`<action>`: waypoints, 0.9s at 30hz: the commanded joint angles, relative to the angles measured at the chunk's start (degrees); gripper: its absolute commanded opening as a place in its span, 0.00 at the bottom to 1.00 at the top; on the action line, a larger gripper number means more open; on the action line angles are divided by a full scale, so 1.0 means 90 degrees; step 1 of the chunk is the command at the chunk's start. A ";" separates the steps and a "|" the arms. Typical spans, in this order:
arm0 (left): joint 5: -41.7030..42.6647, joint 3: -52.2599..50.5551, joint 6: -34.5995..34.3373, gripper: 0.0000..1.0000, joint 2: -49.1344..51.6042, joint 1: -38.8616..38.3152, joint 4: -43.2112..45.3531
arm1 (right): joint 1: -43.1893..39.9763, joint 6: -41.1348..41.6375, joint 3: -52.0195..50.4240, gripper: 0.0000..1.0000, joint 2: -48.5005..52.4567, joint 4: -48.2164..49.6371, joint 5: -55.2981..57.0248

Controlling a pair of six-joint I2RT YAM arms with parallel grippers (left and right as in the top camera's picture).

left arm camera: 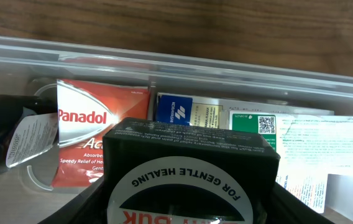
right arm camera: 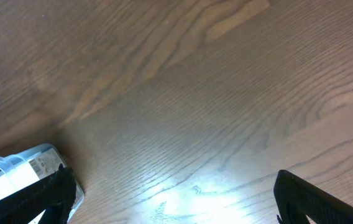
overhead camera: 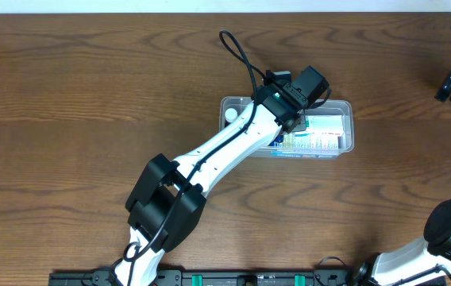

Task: Pack container
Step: 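Lower the tin into the container between the red packet and boxes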

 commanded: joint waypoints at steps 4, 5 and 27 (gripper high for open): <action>-0.0146 -0.0051 -0.0073 0.52 0.0379 0.0022 -0.0010 | -0.0019 0.0075 0.0080 0.99 -0.0100 -0.0002 -0.0019; -0.0146 -0.0051 -0.0070 0.52 0.0437 0.0024 -0.0010 | -0.0019 0.0078 0.0080 0.99 -0.0100 -0.0002 -0.0019; -0.0114 -0.0051 -0.0073 0.52 0.0607 0.0022 0.0066 | -0.0019 0.0078 0.0080 0.99 -0.0100 -0.0002 -0.0019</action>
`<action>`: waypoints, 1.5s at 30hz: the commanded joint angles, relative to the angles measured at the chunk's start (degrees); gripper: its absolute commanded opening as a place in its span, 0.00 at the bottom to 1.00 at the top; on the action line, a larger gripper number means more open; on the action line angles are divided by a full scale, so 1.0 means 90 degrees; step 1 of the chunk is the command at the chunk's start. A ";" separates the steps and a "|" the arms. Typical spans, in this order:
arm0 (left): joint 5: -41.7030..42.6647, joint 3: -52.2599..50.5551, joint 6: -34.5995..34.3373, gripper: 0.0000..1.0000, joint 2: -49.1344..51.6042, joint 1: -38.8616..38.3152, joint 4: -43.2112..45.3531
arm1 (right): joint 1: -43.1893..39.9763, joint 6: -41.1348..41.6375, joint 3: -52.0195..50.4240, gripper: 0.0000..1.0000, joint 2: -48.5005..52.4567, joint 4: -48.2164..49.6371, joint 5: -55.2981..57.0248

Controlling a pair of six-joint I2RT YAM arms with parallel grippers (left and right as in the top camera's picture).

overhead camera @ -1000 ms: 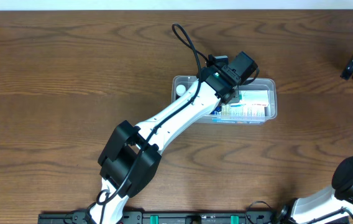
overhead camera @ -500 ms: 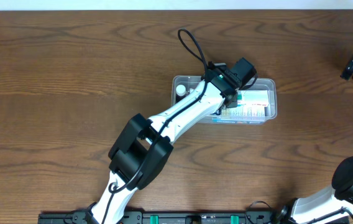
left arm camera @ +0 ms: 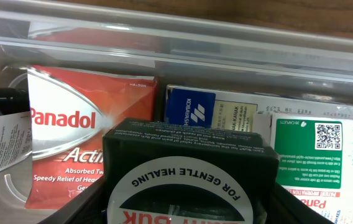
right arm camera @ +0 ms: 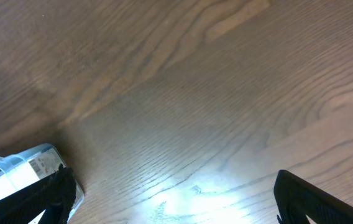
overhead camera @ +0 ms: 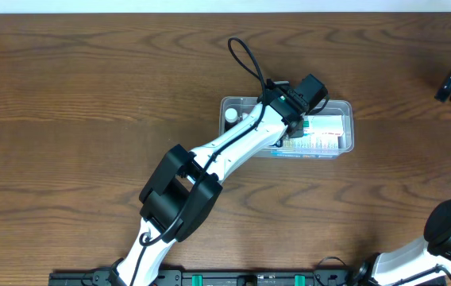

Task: Pack container
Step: 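Lower the tin into the container between the red packet and boxes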

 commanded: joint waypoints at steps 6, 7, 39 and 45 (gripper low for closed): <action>-0.0092 -0.0027 -0.0053 0.52 -0.0002 0.0015 0.0015 | -0.0019 0.0075 0.0080 0.99 -0.0100 -0.0002 -0.0017; -0.0090 -0.0027 -0.0053 0.52 -0.0002 0.0015 0.0027 | -0.0019 0.0075 0.0080 0.99 -0.0100 -0.0002 -0.0017; 0.0238 0.0012 0.0605 0.73 -0.0024 0.0017 0.0172 | -0.0019 0.0075 0.0080 0.99 -0.0100 -0.0002 -0.0017; 0.0100 0.0083 0.1207 0.74 -0.0415 0.0066 0.0177 | -0.0019 0.0075 0.0080 0.99 -0.0100 -0.0002 -0.0017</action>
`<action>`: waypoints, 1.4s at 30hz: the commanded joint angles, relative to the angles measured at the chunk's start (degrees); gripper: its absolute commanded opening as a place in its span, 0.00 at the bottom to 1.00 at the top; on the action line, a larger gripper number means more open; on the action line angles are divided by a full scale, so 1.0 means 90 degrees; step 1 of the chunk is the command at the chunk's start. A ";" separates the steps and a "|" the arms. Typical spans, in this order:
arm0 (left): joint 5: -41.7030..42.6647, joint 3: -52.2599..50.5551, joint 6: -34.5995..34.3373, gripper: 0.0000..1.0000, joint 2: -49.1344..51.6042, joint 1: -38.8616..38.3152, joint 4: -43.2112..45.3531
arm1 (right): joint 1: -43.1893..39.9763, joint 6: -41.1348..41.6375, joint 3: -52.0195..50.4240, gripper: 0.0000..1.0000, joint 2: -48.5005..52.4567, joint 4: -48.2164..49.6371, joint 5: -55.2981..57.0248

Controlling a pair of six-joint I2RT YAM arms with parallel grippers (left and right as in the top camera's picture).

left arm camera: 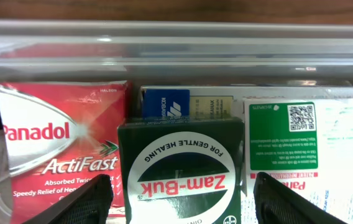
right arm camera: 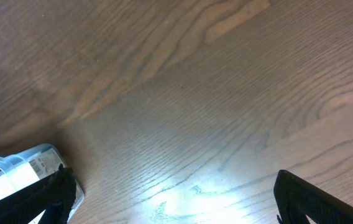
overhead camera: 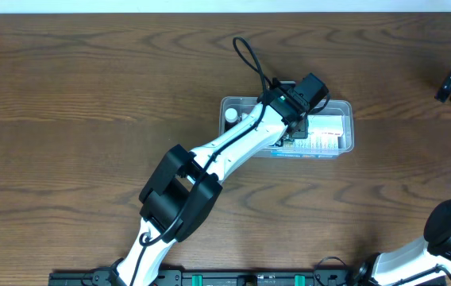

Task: Pack container
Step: 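Lower the tin into the container between the red packet and boxes, then open left gripper and withdraw it to the upper left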

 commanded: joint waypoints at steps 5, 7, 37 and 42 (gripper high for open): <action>-0.0814 0.0085 0.0653 0.81 -0.1163 0.0410 -0.0141 | -0.0019 0.0075 0.0080 0.99 -0.0100 -0.0002 -0.0019; -0.1175 0.0085 0.0653 0.86 -0.1525 0.0629 -0.0311 | -0.0019 0.0075 0.0080 0.99 -0.0100 -0.0002 -0.0019; -0.2625 0.0083 0.0651 0.98 -0.3303 0.4386 -0.2344 | -0.0019 0.0075 0.0080 0.99 -0.0100 -0.0002 -0.0019; -0.2625 0.0083 0.0651 0.98 -0.3303 0.4386 -0.2344 | -0.0019 0.0075 0.0080 0.99 -0.0100 -0.0002 -0.0019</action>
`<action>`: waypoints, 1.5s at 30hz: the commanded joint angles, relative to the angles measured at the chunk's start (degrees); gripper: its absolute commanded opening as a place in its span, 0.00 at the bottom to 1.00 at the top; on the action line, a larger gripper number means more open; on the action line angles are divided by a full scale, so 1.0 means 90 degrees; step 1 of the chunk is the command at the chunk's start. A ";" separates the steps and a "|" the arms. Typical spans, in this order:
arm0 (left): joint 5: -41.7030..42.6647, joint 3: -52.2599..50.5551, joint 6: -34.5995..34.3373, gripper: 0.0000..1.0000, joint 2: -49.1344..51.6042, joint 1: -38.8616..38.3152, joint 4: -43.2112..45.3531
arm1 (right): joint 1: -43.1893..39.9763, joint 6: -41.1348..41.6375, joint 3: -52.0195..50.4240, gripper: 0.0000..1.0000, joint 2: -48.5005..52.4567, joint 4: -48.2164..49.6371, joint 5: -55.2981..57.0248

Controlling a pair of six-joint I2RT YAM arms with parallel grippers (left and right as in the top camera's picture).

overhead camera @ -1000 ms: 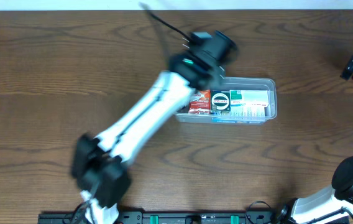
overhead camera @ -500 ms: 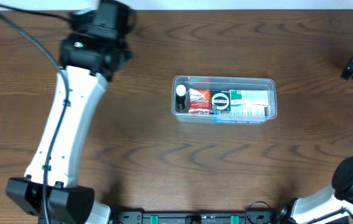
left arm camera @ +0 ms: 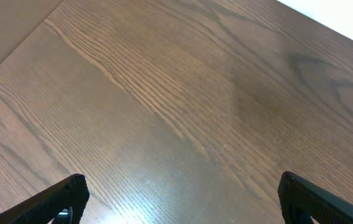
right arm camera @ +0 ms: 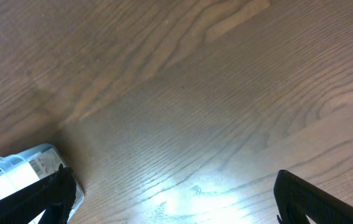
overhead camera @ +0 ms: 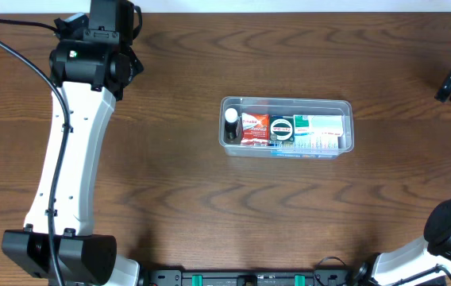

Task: Pack container

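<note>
The clear plastic container (overhead camera: 344, 111) sits mid-table. In it, from left to right, are a black bottle with a white cap (overhead camera: 231, 125), a red Panadol pack (overhead camera: 253, 129), a green Zam-Buk box (overhead camera: 280, 129) and white-and-green packs (overhead camera: 321, 131). My left gripper (left arm camera: 183, 202) is open over bare wood near the table's far left corner, well away from the container. At the far right, my right gripper (right arm camera: 176, 196) is open with nothing in it. One corner of the container (right arm camera: 9, 174) shows beside its left finger.
The left arm (overhead camera: 71, 159) stretches up the table's left side. The table's back edge shows pale at the top right of the left wrist view. Brown wood surrounds the container on all sides.
My left gripper was open over the Zam-Buk box inside the container. It now stands at the far left corner of the table, and the container is uncovered. The right gripper has not moved.
My left gripper first held the Zam-Buk box over the container's packs, then lower among them. Then it was open, and the box lay between the Panadol pack and the white pack. Now the left arm is away at the table's left.
</note>
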 commanded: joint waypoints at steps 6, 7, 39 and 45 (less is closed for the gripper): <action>-0.0104 0.0066 0.0039 0.98 -0.0039 0.0027 -0.0019 | -0.0019 0.0075 0.0080 0.99 -0.0100 -0.0002 -0.0017; -0.0104 0.0066 0.0039 0.98 -0.0039 0.0027 -0.0019 | -0.0019 0.0078 0.0080 0.99 -0.0100 -0.0002 -0.0017; -0.0104 0.0066 0.0039 0.98 -0.0039 0.0027 -0.0019 | 0.1863 -0.0126 0.0073 0.99 -0.6499 -0.0454 0.0287; -0.0104 0.0066 0.0039 0.98 -0.0039 0.0027 -0.0019 | 0.2778 -0.0138 0.0068 0.99 -0.7497 -0.1338 0.0529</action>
